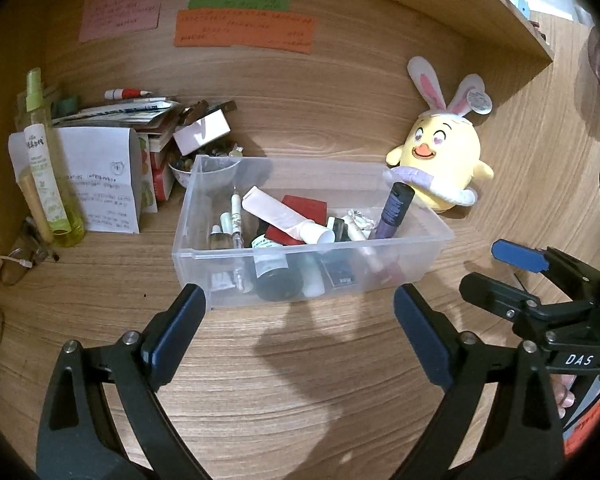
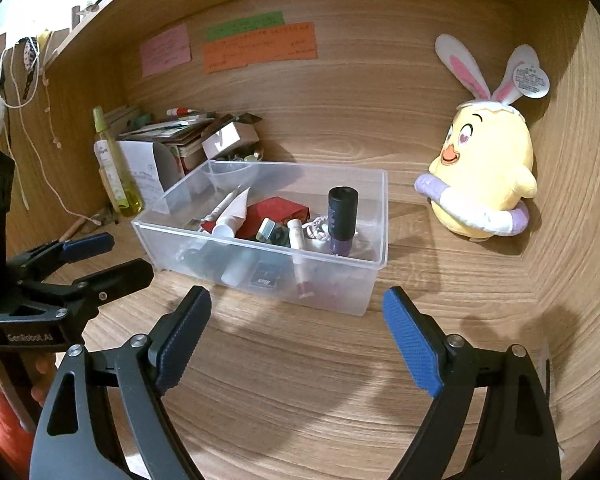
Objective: Organize objects
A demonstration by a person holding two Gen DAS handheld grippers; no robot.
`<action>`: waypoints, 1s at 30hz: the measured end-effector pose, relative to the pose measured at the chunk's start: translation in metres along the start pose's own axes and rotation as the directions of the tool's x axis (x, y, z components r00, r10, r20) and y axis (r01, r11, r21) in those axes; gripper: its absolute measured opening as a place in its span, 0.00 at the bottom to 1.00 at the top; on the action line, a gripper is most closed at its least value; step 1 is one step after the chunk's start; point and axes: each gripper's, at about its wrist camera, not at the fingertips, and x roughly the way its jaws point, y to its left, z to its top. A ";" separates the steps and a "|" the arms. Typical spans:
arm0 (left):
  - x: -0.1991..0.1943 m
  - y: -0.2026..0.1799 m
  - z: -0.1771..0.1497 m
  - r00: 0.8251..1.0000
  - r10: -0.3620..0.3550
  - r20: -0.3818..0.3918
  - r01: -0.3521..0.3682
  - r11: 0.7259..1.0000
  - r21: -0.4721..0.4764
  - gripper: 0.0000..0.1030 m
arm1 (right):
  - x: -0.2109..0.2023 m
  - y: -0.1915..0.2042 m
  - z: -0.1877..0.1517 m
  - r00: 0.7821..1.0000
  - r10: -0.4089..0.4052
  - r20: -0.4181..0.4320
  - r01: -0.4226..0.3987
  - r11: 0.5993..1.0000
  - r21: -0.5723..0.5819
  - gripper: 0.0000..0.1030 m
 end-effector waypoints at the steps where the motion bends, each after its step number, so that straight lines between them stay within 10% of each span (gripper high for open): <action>1: 0.000 0.000 0.000 1.000 -0.001 0.000 0.001 1.000 0.000 0.93 | 0.000 0.000 0.000 1.000 0.001 -0.001 -0.001 1.000 0.002 0.84; 30: -0.004 -0.003 0.002 1.000 -0.020 0.001 0.020 1.000 -0.004 0.95 | 0.004 -0.001 0.000 1.000 0.018 -0.016 -0.018 1.000 0.018 0.84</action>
